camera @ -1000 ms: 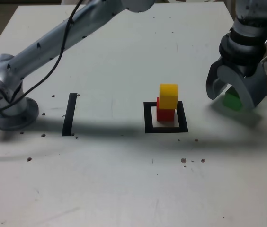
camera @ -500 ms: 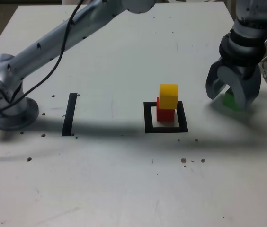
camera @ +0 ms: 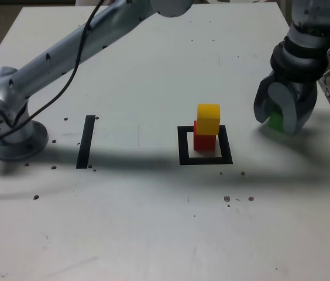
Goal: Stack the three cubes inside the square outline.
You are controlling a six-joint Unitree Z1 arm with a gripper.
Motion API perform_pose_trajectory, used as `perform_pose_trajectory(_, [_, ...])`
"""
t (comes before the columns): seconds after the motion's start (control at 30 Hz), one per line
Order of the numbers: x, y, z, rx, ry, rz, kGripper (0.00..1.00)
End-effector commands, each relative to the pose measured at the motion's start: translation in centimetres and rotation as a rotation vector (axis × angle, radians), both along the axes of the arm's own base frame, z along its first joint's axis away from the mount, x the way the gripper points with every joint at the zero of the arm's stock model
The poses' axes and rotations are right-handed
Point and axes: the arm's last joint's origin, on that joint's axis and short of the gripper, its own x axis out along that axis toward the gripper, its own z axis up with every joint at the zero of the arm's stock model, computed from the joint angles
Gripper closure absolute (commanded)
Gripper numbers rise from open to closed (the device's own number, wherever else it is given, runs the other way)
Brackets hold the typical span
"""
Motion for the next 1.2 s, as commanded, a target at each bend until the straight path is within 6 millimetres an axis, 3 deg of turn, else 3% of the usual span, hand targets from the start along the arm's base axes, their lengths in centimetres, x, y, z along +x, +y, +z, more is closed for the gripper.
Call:
perform_pose_trajectory(0.0, [-0.2,-0.1,-0.1,0.007,0.024,0.003,0.68])
perform_pose_trajectory(0.17, [-0.7,-0.1,1.2,0.025,0.009,0.011,0.68])
perform_pose_trajectory(0.37, [-2.2,-0.1,4.7,0.049,-0.031,0.033,0.68])
perform_pose_trajectory(0.6, [-5.9,-0.2,9.9,0.05,-0.087,0.111,0.68])
perform_pose_trajectory(0.8, [-9.7,-0.5,13.2,0.016,-0.117,0.241,0.68])
perform_pose_trajectory(0.97, [-12.3,-1.6,14.7,-0.003,-0.129,0.341,0.68])
perform_pose_trajectory(1.17, [-14.1,-3.3,14.9,-0.024,-0.113,0.436,0.68])
